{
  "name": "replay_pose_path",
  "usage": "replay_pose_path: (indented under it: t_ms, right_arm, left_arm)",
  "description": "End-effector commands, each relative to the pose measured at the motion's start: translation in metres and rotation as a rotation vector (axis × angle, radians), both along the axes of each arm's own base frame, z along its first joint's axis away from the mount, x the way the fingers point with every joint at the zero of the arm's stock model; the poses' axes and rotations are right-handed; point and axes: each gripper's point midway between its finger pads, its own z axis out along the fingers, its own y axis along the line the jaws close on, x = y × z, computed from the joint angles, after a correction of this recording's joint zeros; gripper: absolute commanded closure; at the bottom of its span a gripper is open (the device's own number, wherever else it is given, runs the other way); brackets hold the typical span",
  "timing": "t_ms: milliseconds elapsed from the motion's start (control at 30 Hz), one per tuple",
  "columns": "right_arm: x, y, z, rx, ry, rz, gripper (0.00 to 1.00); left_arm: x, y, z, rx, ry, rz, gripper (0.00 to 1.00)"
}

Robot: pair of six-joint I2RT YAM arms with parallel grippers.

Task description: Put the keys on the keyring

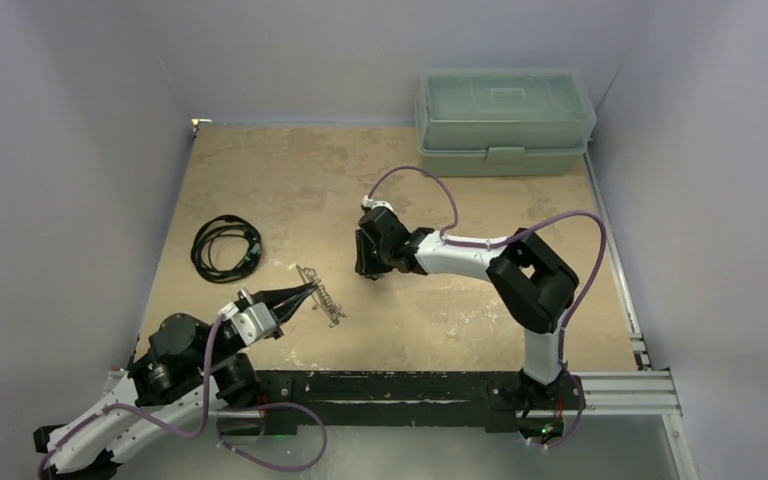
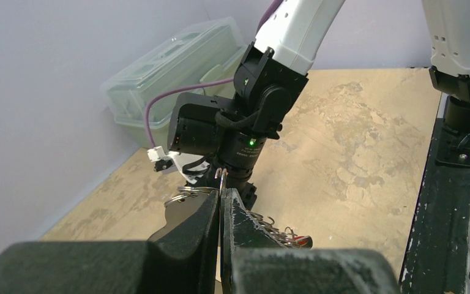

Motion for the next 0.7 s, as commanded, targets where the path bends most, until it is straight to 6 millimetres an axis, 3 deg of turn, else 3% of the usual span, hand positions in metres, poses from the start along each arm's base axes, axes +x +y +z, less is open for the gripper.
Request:
replay_pose_path:
  t_ms: [0,467,667]
  right_arm:
    - [0.015,0.007,0.014,0.012,-0.045,-0.042,0.64]
    - [0.021,-0.006,0.048,0.009,-0.120,-0.078,0.63]
    - [0.025,-0.012,0.033,-0.052,-0.108,-0.103,0.63]
  left_arm:
    - [-0.003,0.001,0.018,-0.076,-0.022,-0.013,1.00]
    - [-0.003,0.001,0.018,-0.075,-0.021,-0.013,1.00]
    - [-0.003,0.000,0.018,-0.075,-0.021,-0.015,1.00]
